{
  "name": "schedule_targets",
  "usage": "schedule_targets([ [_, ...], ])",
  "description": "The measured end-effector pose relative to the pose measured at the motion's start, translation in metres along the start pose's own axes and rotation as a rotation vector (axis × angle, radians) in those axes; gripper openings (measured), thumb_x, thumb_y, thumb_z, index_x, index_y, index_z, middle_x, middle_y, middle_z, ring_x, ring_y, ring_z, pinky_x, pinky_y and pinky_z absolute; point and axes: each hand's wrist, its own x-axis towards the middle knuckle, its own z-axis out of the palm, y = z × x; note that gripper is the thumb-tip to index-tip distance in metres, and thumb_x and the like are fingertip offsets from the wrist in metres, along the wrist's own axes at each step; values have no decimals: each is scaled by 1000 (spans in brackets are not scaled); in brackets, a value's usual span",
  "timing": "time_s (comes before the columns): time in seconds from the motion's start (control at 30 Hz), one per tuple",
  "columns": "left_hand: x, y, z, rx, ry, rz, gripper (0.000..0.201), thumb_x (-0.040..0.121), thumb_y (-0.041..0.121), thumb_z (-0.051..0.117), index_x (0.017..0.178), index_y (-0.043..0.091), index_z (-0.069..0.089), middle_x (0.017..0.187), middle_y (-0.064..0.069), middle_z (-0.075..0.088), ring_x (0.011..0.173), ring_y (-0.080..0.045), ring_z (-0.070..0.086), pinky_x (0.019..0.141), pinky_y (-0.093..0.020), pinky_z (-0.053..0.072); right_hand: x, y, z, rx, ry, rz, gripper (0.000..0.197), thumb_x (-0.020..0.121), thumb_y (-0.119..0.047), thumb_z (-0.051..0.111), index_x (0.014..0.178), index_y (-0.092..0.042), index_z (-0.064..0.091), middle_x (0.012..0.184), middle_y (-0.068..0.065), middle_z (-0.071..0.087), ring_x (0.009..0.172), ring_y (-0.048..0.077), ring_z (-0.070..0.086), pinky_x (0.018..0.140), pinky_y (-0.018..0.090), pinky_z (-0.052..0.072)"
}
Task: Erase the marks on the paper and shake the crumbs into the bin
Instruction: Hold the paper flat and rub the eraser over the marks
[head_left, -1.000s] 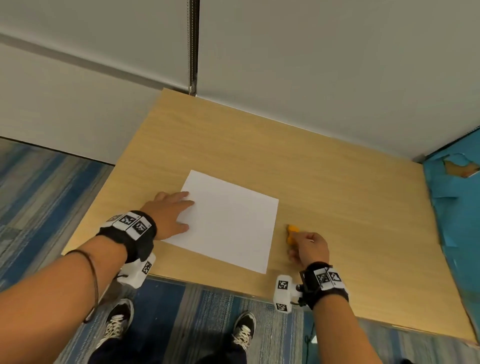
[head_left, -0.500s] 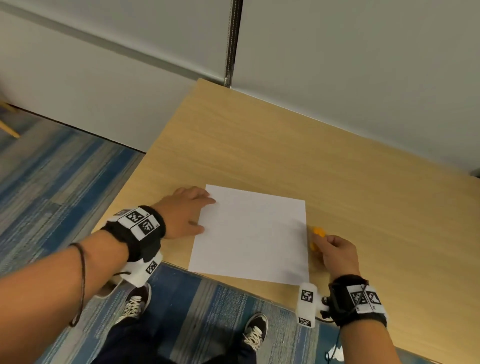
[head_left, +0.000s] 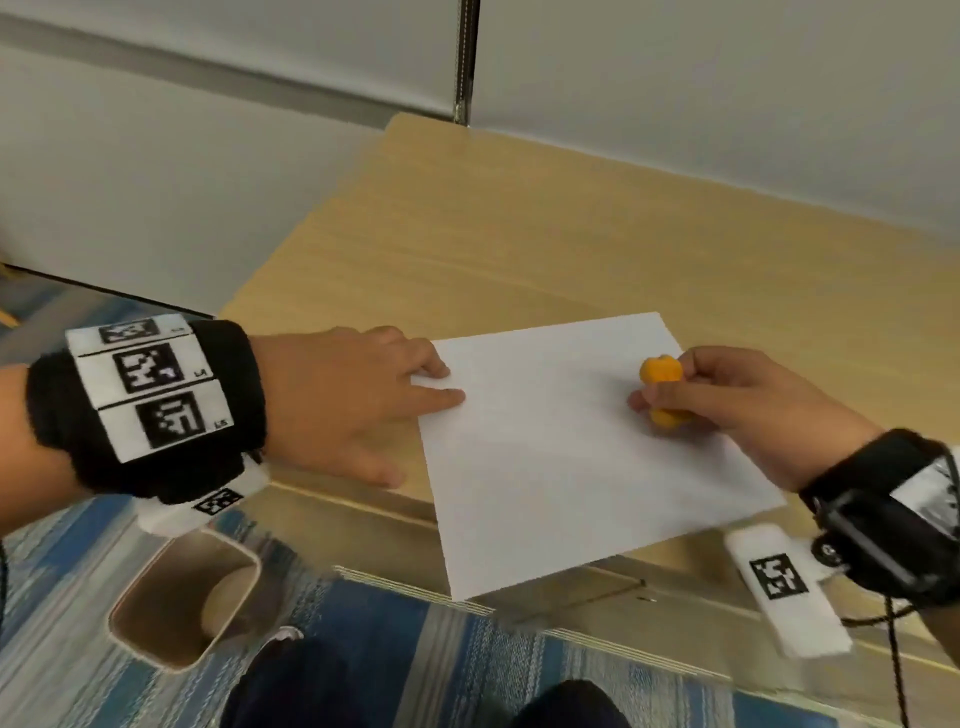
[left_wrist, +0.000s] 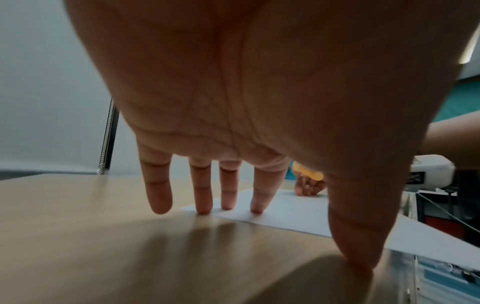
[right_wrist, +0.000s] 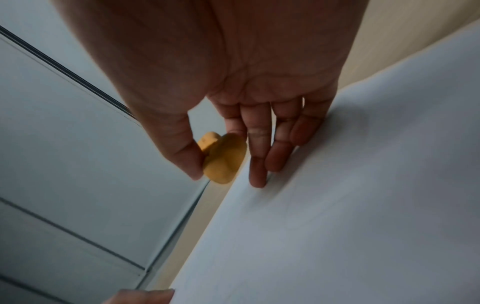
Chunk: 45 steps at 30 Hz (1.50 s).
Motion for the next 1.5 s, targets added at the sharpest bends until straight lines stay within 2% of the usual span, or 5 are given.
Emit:
schedule_targets([
  [0.17, -19, 37, 24, -24, 127, -49, 91, 78, 85, 28, 155, 45, 1, 153, 4, 12, 131, -20, 23, 107, -41, 34, -37, -5, 13, -117, 35, -113, 34, 72, -35, 83, 89, -12, 66, 97, 9, 80, 105, 35, 71, 103, 54, 47],
  [0.6, -8, 47, -20, -489, 279, -115, 49, 94, 37, 63, 141, 26, 52, 129, 6, 55, 105, -13, 58, 95, -27, 44, -31, -20, 61, -239, -33, -53, 19, 85, -19, 75, 94, -9, 61, 95, 20, 71, 80, 29, 71, 74, 35, 58],
  [0.87, 41, 12, -30, -126, -126, -62, 89, 89, 69, 48, 154, 45, -8, 162, 16, -20, 150, -25, -18, 118, -48, -6, 6, -21, 52, -285, 6, -111, 54, 53, -49, 76, 90, -10, 64, 81, 13, 76, 87, 34, 75, 98, 53, 54],
  [1.1, 55, 12, -19, -126, -100, -62, 100, 80, 81, 42, 151, 44, -19, 161, 13, -26, 150, -27, -19, 116, -55, -4, 0, -28, 63, -437, 53, -221, 26, 88, -35, 73, 107, -22, 61, 92, 10, 77, 83, 23, 76, 96, 45, 54],
  [1.5, 54, 10, -20, -166, -175, -86, 105, 81, 77, 52, 148, 46, -23, 157, 12, -37, 146, -27, -31, 112, -64, -8, 23, -51, 103, -705, -161, -222, 28, 88, -39, 71, 103, -19, 61, 71, -5, 69, 65, 11, 63, 64, 25, 44],
])
